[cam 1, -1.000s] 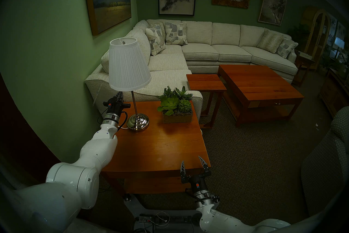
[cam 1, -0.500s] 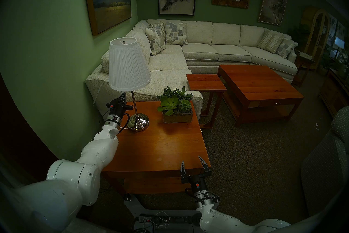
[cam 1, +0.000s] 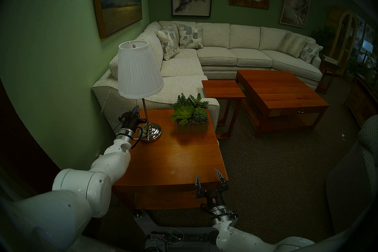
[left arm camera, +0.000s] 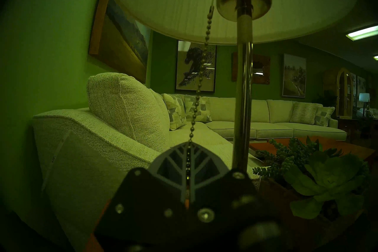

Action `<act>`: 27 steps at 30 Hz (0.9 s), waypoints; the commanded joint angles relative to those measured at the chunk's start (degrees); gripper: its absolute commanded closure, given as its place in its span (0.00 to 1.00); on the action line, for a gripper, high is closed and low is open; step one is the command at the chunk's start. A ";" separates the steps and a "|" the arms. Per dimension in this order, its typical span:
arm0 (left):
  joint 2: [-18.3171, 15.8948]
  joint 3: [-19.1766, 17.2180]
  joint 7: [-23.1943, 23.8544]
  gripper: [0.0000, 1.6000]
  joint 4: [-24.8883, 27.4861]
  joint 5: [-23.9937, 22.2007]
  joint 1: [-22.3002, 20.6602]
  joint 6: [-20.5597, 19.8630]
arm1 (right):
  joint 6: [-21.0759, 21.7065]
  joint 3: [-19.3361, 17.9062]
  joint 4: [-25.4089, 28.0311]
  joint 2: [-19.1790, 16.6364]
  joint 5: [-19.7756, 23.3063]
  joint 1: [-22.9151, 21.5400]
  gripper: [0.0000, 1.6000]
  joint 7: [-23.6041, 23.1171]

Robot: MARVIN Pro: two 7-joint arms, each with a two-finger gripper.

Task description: Pull on string to turn on lamp

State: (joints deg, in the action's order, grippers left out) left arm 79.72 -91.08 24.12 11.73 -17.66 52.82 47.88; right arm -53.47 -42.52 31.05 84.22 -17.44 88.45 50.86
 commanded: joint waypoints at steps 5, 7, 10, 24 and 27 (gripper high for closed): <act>0.35 0.26 0.10 1.00 -2.28 0.28 -3.53 0.24 | 0.14 -0.10 0.65 -0.04 -0.39 -0.58 0.00 0.79; 0.39 0.25 0.14 1.00 -2.60 0.25 -3.68 0.48 | 0.13 -0.08 0.65 -0.07 -0.39 -0.59 0.00 0.77; 0.47 0.28 -0.21 1.00 -2.85 0.32 -3.78 1.17 | 0.13 -0.09 0.65 -0.07 -0.40 -0.59 0.00 0.78; 0.37 -1.19 1.72 1.00 0.77 -1.17 -4.29 6.34 | 0.10 -0.20 0.58 0.05 -0.31 -0.56 0.00 0.66; 0.32 -1.34 2.17 1.00 1.18 -1.29 -4.09 6.86 | 0.09 -0.17 0.59 0.00 -0.33 -0.58 0.00 0.65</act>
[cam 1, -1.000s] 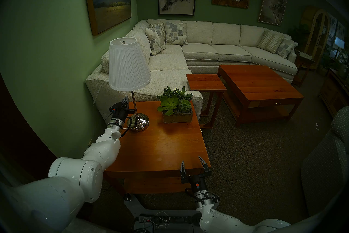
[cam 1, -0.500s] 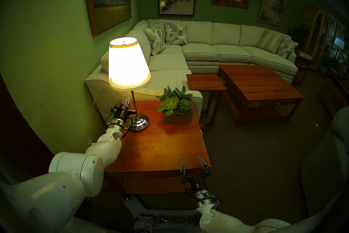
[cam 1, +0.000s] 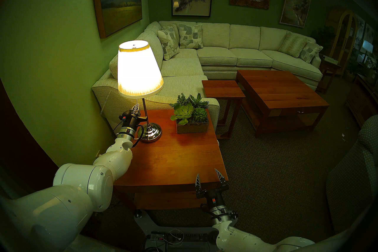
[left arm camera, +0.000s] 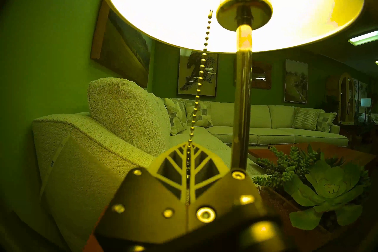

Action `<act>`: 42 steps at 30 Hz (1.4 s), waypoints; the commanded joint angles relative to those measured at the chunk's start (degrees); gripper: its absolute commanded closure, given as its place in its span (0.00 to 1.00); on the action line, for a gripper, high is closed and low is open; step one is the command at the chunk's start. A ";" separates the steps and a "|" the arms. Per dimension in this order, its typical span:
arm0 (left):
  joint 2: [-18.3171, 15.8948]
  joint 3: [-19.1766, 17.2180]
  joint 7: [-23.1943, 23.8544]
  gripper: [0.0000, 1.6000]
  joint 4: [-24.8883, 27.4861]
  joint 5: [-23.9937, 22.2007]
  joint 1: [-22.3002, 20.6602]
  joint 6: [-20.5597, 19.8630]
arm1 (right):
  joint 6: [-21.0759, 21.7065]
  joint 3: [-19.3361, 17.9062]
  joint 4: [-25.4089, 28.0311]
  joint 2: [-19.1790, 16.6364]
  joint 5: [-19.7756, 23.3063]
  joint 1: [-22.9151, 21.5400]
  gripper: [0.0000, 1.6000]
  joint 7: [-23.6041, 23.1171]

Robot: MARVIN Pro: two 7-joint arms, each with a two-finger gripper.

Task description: Pull on string to turn on lamp

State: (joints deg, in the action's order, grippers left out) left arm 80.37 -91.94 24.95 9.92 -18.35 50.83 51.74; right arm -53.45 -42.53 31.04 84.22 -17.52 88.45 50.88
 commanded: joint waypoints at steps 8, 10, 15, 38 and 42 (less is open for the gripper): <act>-0.29 -0.75 2.22 0.98 4.18 -0.79 -0.96 3.26 | 0.11 -0.09 0.65 -0.06 -0.35 -0.59 0.00 0.76; -0.30 -0.83 2.46 0.95 4.48 -0.86 -0.60 3.26 | 0.13 -0.09 0.67 -0.05 -0.39 -0.58 0.00 0.82; -0.24 -0.99 2.85 0.71 5.35 -0.92 0.63 3.26 | 0.15 -0.02 0.69 -0.10 -0.43 -0.59 0.00 0.91; -0.63 -1.87 1.29 0.28 20.09 -0.73 15.00 3.26 | 0.15 -0.09 0.66 -0.05 -0.45 -0.57 0.00 0.88; -1.43 -2.68 0.56 0.36 23.41 -1.04 18.15 3.26 | 0.12 -0.13 0.62 -0.03 -0.40 -0.58 0.00 0.76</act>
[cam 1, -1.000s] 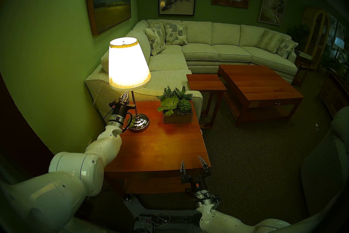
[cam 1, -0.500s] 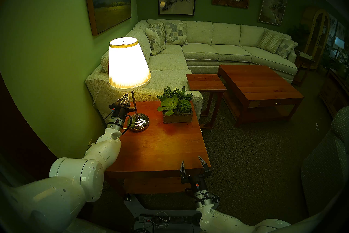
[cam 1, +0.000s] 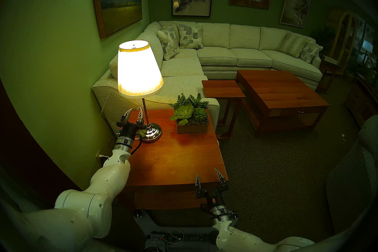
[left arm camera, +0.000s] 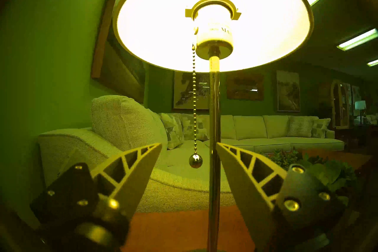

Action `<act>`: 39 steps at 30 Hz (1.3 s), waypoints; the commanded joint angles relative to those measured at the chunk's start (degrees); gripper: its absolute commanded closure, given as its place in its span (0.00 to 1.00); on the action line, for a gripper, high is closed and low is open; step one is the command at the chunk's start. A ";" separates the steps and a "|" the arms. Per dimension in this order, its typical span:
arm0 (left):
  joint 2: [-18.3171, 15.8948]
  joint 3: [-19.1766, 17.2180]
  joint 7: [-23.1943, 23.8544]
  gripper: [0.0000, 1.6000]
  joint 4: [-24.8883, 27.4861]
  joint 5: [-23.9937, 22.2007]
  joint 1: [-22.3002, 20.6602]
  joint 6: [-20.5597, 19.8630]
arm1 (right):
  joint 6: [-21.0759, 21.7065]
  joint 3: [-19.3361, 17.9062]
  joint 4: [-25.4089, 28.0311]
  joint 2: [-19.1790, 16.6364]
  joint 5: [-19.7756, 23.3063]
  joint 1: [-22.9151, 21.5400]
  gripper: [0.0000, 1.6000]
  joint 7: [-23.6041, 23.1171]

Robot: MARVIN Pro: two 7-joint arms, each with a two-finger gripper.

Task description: Pull on string to turn on lamp

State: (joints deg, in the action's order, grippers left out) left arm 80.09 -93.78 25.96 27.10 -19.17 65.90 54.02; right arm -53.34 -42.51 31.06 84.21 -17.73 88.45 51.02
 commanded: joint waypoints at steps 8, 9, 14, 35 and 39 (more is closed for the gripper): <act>-1.66 -2.08 -1.26 0.48 11.26 -0.92 8.70 0.98 | 0.00 -0.20 0.59 0.00 -0.19 -0.57 0.00 0.60; -1.60 -2.21 -1.21 0.47 11.90 -1.13 9.52 0.98 | 0.00 -0.20 0.59 0.01 -0.20 -0.57 0.00 0.60; -0.81 -2.39 -1.38 0.47 16.10 -1.77 13.35 0.21 | -0.02 -0.18 0.59 -0.03 -0.21 -0.59 0.00 0.58; 0.73 -3.33 -4.96 0.00 30.28 -1.61 24.54 -4.17 | 0.00 -0.19 0.62 -0.03 -0.27 -0.58 0.00 0.64; 0.63 -3.45 -5.92 0.00 33.29 -1.16 26.33 -6.64 | -0.01 -0.17 0.62 -0.06 -0.28 -0.59 0.00 0.65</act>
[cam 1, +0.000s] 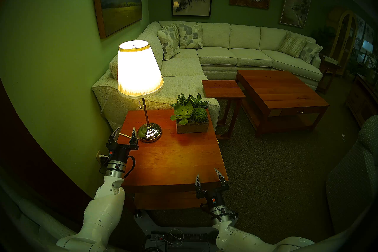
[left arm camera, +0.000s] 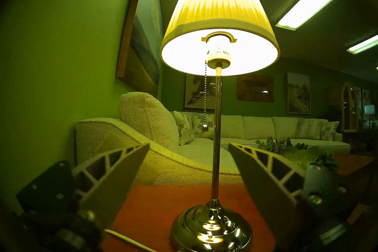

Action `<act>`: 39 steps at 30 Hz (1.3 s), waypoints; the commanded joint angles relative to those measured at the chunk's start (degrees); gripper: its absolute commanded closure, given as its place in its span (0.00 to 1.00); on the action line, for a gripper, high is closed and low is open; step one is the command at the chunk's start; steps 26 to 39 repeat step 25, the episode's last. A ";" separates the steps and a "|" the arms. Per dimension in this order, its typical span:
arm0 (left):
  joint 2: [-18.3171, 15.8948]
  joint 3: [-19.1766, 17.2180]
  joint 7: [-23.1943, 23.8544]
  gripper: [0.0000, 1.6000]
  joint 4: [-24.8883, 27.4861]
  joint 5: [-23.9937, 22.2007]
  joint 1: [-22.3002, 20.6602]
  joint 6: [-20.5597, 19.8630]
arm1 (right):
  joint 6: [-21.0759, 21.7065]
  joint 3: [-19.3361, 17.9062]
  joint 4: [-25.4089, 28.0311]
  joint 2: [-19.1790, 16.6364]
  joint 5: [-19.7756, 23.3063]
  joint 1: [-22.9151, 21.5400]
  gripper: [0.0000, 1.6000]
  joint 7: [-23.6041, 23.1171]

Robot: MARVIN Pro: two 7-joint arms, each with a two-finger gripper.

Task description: Pull on string to turn on lamp

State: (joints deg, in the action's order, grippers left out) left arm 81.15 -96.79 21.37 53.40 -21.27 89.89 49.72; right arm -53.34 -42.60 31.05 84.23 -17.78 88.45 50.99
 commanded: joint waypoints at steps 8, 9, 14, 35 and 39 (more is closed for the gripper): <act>-0.50 -0.64 -2.62 0.00 11.68 1.60 4.82 -6.89 | 0.03 -0.07 0.66 -0.07 -0.29 -0.58 0.00 0.79; -0.49 -0.64 -2.68 0.00 11.71 1.68 4.80 -7.05 | 0.05 -0.09 0.67 -0.04 -0.31 -0.56 0.00 0.83; 0.66 -1.16 -6.21 0.00 10.81 4.35 3.75 -6.48 | 0.06 -0.08 0.67 -0.05 -0.32 -0.56 0.00 0.85; 0.87 -1.25 -7.25 0.00 10.61 5.15 3.51 -6.15 | 0.05 -0.09 0.67 -0.05 -0.32 -0.56 0.00 0.83; 0.87 -1.25 -7.25 0.00 10.61 5.15 3.51 -6.15 | 0.05 -0.09 0.67 -0.05 -0.32 -0.56 0.00 0.83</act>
